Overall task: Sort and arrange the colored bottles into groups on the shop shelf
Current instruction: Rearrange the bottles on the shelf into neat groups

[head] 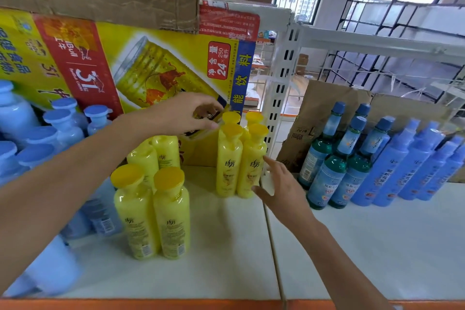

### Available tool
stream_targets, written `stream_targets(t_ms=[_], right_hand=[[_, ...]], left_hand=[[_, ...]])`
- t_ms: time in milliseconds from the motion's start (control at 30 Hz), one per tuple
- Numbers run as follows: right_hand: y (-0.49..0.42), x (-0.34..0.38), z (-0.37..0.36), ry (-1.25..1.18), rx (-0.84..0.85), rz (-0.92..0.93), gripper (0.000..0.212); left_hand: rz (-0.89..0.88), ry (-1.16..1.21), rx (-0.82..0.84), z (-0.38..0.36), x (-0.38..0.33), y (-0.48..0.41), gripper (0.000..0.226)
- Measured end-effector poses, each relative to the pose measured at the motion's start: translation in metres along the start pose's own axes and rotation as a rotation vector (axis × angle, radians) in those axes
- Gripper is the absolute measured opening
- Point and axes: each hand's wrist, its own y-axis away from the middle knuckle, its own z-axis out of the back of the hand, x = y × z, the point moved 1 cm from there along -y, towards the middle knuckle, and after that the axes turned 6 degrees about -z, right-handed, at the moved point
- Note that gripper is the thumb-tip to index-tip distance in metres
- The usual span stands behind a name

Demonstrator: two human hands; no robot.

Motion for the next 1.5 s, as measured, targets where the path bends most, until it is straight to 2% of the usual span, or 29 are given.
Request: stream_targets(t_ms=[100,233,333,433,567,600,700,800,900,1000,1100,1300,1500], right_hand=[[0.007,0.017,0.008,0.034,-0.006,0.084,0.061],[0.016,0.050,0.012,-0.007,0.144,0.221,0.056],[0.020,0.078,0.011,-0.056,0.234,0.326,0.063],[0.023,0.100,0.001,-0.179,0.348,0.349,0.075],[0.027,0.116,-0.023,-0.290,0.418,0.298,0.079],[0.028,0.119,-0.029,-0.291,0.423,0.295,0.078],[0.033,0.123,-0.040,-0.288,0.386,0.298,0.078],[0.036,0.121,-0.050,-0.284,0.310,0.280,0.085],[0.041,0.116,-0.058,-0.351,0.241,0.252,0.084],[0.046,0.108,-0.058,-0.398,0.167,0.170,0.073],[0.047,0.094,-0.051,-0.377,0.129,0.112,0.071],[0.044,0.066,-0.030,-0.262,0.101,0.029,0.076],[0.046,0.033,-0.014,-0.304,0.036,-0.061,0.066]], left_hand=[[0.000,0.046,-0.059,0.010,0.003,0.025,0.039],[0.015,0.070,-0.111,0.011,0.014,0.066,0.036],[0.014,0.089,-0.165,0.007,0.017,0.100,0.048],[0.050,0.251,-0.227,-0.004,0.021,0.128,0.059],[0.098,0.330,-0.319,-0.029,0.026,0.157,0.031],[0.110,0.380,-0.347,-0.036,0.027,0.163,0.032],[0.143,0.511,-0.420,-0.057,0.033,0.176,0.053],[0.225,0.601,-0.407,-0.080,0.039,0.181,0.074],[0.295,0.531,-0.460,-0.101,0.037,0.182,0.073],[0.306,0.550,-0.591,-0.111,0.037,0.182,0.063],[0.302,0.589,-0.651,-0.118,0.036,0.177,0.060],[0.199,0.686,-0.585,-0.134,0.018,0.145,0.065],[0.124,0.686,-0.513,-0.152,0.003,0.107,0.063]])
